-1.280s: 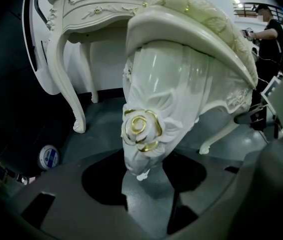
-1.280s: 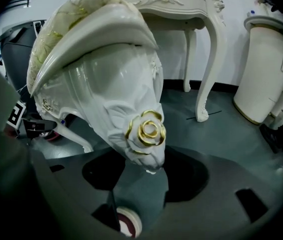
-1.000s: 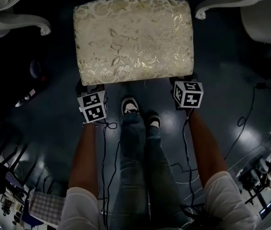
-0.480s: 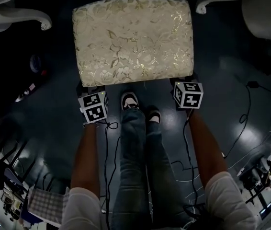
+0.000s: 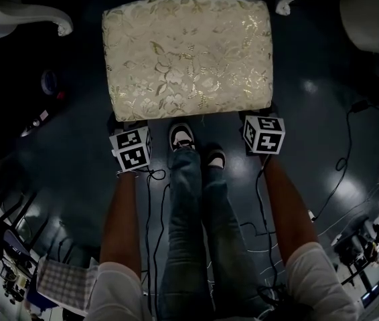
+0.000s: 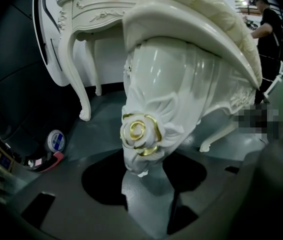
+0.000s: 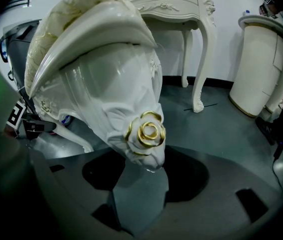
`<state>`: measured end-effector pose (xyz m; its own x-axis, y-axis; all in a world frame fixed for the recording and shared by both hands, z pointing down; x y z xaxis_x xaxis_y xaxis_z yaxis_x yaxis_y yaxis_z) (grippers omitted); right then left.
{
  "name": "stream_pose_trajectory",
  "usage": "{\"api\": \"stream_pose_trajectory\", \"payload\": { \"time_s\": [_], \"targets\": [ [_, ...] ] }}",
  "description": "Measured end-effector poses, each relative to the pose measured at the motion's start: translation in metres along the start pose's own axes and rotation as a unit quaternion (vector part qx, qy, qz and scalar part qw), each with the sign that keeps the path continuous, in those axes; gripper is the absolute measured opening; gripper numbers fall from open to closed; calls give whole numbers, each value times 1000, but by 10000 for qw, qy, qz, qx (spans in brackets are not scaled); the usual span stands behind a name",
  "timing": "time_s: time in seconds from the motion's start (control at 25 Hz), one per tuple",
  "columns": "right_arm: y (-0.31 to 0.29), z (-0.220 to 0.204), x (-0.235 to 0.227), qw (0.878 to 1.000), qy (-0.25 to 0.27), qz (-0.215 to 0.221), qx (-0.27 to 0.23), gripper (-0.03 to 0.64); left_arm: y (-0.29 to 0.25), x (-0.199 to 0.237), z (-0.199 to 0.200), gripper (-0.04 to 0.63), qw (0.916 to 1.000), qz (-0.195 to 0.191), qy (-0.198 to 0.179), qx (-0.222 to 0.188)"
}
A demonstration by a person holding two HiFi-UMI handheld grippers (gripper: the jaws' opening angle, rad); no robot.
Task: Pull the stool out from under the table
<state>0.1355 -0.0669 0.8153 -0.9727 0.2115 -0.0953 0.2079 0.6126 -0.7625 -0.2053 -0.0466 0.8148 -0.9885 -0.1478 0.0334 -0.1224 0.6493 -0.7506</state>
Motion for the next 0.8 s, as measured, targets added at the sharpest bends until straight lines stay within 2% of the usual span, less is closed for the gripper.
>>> {"api": "stream_pose_trajectory", "payload": {
  "time_s": [0.44,0.8],
  "targets": [
    [2,0,-2,9999,8,27,105,232,3,-2,-1,236,9999,-41,11,126],
    [-2,-2,0,9993,-165,202,276,233,2,-4,-2,238,9986,-384,120,333]
  ]
}}
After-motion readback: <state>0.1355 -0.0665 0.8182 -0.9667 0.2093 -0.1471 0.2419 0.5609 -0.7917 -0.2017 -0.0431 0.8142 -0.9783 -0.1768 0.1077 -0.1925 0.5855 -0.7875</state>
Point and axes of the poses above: the fingertips, and each gripper's own axes: y backward along the fingers, x to its left, z out of its top, the point moved 2 cm from there along y, backward along the fingers, and after that the axes turned 7 degrees about -x, right-handed, at the moved point
